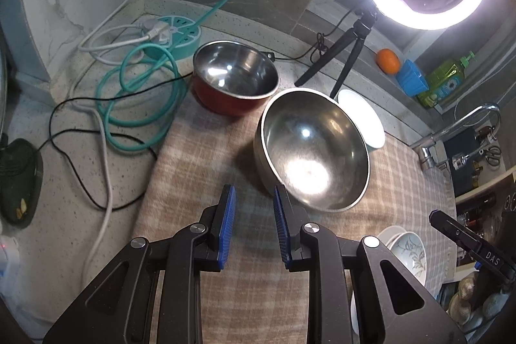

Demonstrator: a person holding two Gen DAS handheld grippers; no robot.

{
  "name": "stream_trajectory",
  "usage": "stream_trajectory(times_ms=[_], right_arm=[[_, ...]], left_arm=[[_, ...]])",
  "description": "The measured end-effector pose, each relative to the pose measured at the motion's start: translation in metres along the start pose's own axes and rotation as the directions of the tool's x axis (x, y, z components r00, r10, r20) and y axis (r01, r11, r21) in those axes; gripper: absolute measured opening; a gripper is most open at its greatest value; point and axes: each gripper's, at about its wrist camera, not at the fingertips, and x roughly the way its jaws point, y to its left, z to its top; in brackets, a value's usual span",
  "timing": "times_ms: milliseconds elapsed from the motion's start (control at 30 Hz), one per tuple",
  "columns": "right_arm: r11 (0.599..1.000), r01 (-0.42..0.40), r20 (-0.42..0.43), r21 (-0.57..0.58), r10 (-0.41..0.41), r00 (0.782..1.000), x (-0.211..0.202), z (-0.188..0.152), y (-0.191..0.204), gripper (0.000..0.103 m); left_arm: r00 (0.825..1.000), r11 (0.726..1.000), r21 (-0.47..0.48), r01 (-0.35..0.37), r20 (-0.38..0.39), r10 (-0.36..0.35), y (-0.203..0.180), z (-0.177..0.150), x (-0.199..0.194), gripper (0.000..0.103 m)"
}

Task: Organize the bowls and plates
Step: 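Reach the left gripper to the large steel bowl and close on its rim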

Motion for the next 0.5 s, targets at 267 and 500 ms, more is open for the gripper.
stream_trajectory(times_ms=[267, 500], right_arm=[[1.000, -0.011, -0.025, -0.021, 0.010, 1.000, 0.027, 0.021, 0.018, 0.032], [1.000, -0.010, -0.046, -0.018, 0.009, 0.999, 0.051, 0.038, 0.022, 0.032]], left_arm=[[1.000, 1.000, 0.009, 0.011, -0.002, -0.011, 0.005, 0.022, 0.009, 0.022], [0.999, 1.000, -0.007, 0.020, -0.026, -0.020, 0.012, 0.032, 0.020, 0.022]])
